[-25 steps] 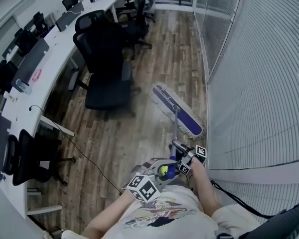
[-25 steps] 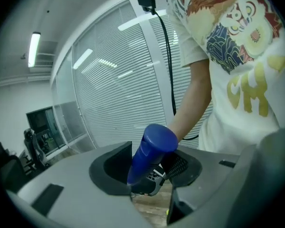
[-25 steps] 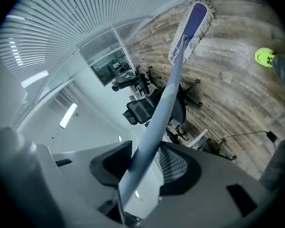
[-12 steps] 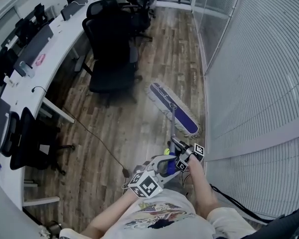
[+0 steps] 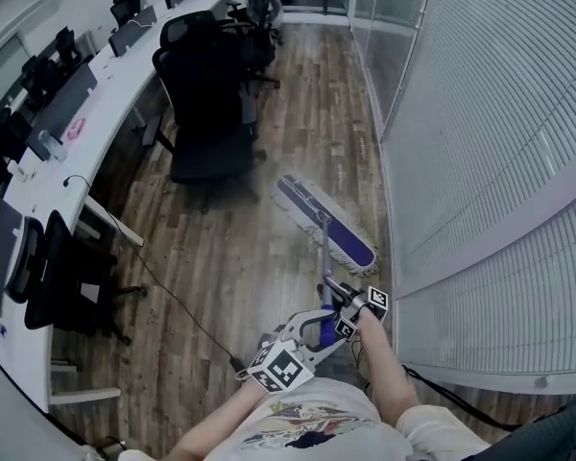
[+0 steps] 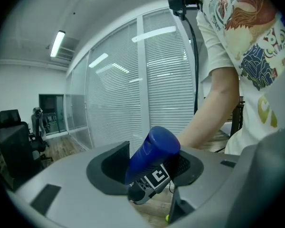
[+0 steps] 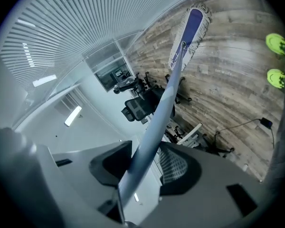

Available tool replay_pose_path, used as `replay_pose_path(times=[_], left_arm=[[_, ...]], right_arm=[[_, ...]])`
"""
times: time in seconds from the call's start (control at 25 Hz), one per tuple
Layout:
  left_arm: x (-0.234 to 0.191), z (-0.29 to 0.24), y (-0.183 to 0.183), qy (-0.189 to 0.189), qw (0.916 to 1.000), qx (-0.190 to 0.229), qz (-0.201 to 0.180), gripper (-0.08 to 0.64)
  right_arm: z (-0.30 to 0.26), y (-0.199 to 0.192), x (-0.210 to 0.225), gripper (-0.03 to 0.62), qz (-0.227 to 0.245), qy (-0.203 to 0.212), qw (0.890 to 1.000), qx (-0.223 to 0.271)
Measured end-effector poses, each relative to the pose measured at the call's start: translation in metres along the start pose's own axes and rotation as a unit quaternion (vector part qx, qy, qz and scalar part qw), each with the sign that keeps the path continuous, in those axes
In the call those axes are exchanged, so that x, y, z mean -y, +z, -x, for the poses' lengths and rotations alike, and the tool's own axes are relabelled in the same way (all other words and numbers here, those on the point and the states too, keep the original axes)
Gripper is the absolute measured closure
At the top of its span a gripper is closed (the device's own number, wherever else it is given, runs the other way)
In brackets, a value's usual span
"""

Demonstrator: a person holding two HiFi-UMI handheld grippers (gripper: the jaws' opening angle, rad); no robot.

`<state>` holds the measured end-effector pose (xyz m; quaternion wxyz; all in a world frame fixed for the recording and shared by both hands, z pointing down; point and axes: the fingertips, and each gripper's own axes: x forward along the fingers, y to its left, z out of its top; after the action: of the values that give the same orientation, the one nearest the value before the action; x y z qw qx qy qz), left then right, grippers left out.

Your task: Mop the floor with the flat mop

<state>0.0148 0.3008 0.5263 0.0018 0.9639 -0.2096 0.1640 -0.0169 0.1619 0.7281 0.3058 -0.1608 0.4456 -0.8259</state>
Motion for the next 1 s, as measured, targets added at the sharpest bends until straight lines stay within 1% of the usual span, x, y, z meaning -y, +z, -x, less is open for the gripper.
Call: replay_pose_path(times=[0.24,0.4,0.56,0.72,0.88,1.0], left_arm=[[0.069,0.008,0.002,0.008,1.0,-0.004,0.0,0.371],[0.132,-0.004,0.003,0.016,0.9998,-0.013,-0.002,0.37],[0.196,-0.011,0.004,0.019,0.9996,-0.019,-0.009,0.368],[0.252,-0.012,0.006,0.032,0.9993,-0.019,0.001,0.365],[0.289,-0.008,-0.004,0.035,0.9991,-0.022,-0.008,0.365],[0.302,-0.004,-0.013,0.046,0.9987,-0.022,-0.003,0.364]], right_arm=[[0.057,-0.036,0.02,0.425,-0.002,-0.013,1.0,-0.02],[0.114,-0.049,0.036,0.425,-0.005,-0.014,1.0,-0.027],[0.168,-0.068,0.05,0.425,-0.016,0.004,1.0,-0.027],[0.22,-0.085,0.068,0.424,-0.01,-0.006,0.999,-0.036],[0.248,-0.099,0.085,0.425,-0.007,-0.016,0.999,-0.036],[0.257,-0.105,0.097,0.426,-0.004,-0.033,0.999,-0.038]])
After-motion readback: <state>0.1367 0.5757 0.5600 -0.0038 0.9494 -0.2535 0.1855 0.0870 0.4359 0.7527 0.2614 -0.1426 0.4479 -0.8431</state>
